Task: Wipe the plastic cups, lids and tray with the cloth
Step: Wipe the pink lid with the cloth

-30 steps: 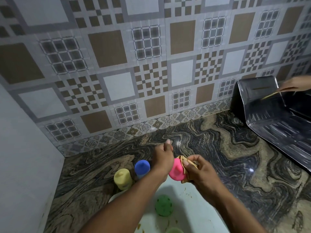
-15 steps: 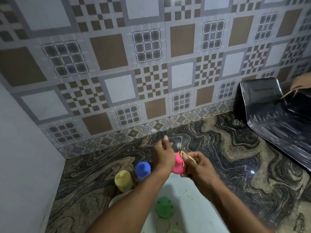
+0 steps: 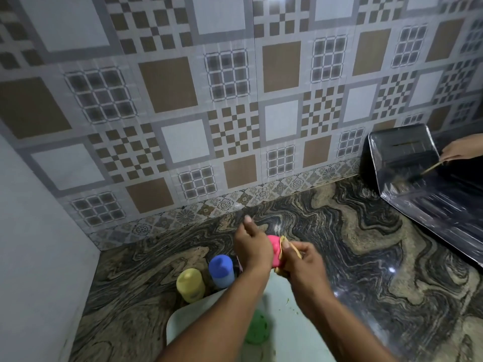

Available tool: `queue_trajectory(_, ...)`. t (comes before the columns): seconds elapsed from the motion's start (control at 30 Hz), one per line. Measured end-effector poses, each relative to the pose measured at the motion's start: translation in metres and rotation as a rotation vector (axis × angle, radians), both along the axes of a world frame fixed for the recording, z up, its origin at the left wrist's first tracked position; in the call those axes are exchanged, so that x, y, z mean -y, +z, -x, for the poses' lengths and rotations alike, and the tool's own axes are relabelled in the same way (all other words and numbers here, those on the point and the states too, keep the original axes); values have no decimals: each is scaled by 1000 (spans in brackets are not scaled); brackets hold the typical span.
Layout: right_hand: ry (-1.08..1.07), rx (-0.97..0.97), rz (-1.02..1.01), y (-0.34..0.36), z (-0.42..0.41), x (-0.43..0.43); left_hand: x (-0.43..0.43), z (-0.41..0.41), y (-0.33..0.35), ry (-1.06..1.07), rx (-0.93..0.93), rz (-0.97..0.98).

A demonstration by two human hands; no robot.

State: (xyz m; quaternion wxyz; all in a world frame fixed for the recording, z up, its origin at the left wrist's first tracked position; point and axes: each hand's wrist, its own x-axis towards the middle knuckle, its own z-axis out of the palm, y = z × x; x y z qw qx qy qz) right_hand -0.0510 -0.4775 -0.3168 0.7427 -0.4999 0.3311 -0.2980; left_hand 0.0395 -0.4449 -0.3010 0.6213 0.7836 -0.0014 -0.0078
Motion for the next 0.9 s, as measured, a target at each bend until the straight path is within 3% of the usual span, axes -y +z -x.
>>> queue_trajectory(0.07,-26,-28,-35,-6,4,-5,-2,1,-10,-81,-99,1)
queue_trajectory(0.17,188,-74,-6,3,14,15,-14,-13,-17,-472,-384,-51)
queue_trajectory(0.23,279,-74,35,10,15,23,-16,-14,-4,-586,-359,-56)
queue_trajectory(0.33,93,-15,80,10,5,6,-8,-2,16,-269,-3,-32)
queue_trajectory(0.37,-8,7,95,7,2,-3,-6,2,18,-142,37,9)
queue_trajectory(0.47,-129,27,78,0,3,-19,-5,5,3,-37,-77,98)
queue_trajectory(0.6,157,-34,68,10,13,10,-16,-12,-12,-466,-440,61)
queue_trajectory(0.67,294,-69,83,17,13,22,-17,-14,0,-551,-397,41)
queue_trajectory(0.77,137,-32,135,10,4,5,-11,-6,15,-275,-87,89)
queue_trajectory(0.83,-46,10,151,-1,-1,-17,-6,0,18,-36,-81,156)
queue_trajectory(0.9,-107,18,126,-5,0,-24,-7,1,6,-4,-184,178)
